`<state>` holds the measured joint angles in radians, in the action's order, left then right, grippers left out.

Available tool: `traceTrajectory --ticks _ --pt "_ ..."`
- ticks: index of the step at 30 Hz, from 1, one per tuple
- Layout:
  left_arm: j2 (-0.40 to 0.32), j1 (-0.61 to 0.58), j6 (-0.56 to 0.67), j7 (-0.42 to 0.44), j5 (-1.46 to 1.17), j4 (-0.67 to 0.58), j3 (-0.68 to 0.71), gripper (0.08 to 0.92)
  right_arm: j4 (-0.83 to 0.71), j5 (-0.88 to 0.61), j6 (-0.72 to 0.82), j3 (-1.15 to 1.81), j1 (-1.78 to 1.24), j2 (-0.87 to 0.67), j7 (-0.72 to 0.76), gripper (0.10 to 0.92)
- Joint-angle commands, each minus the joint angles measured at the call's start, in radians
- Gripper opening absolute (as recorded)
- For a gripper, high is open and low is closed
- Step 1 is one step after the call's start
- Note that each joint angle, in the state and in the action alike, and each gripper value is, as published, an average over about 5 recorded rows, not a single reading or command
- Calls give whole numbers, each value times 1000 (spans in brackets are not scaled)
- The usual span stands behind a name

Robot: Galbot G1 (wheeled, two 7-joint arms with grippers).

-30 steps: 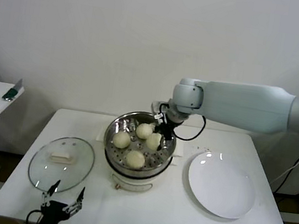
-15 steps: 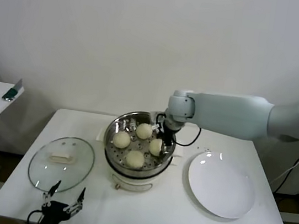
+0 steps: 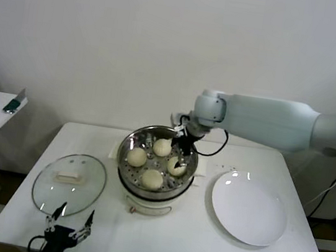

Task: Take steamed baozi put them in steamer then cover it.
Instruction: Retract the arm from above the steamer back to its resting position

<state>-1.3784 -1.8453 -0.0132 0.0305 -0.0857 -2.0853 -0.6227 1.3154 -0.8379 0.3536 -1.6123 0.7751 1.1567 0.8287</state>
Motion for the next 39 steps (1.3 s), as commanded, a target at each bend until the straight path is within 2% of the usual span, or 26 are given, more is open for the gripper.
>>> traceTrajectory --ticks 1,4,6,11,14,17,23,27,30,33,39 --pt "1 5 15 -5 7 -4 -7 823 87 -214 -45 279 -120 -271 -303 823" --pt "1 17 22 -11 18 -1 -8 823 129 -199 -44 575 -372 -368 -610 823" --pt "-3 31 22 -11 32 3 -8 823 160 -167 -38 768 -539 -417 -745 823" --pt "-12 65 25 -8 77 14 -8 823 272 -32 -67 1181 -934 -554 -869 823" --pt "-18 91 32 -16 115 28 -11 823 338 58 -112 1440 -1227 -615 -895 823" --pt "-25 119 39 -42 183 47 -14 823 402 102 -149 1738 -1570 -612 -899 823" --pt "-19 157 57 -121 367 70 -14 823 481 224 -288 2141 -2073 -431 -832 823" --pt "-5 167 60 -187 502 70 -13 823 455 297 -473 2223 -2244 -269 -774 823" --pt "4 177 62 -273 634 72 -12 823 418 354 -577 2250 -2308 -180 -738 823" --pt "20 181 58 -335 752 66 -15 823 404 373 -628 2269 -2355 -116 -723 823" --pt "69 191 42 -374 893 81 -38 823 399 401 -698 2271 -2421 -27 -707 823"
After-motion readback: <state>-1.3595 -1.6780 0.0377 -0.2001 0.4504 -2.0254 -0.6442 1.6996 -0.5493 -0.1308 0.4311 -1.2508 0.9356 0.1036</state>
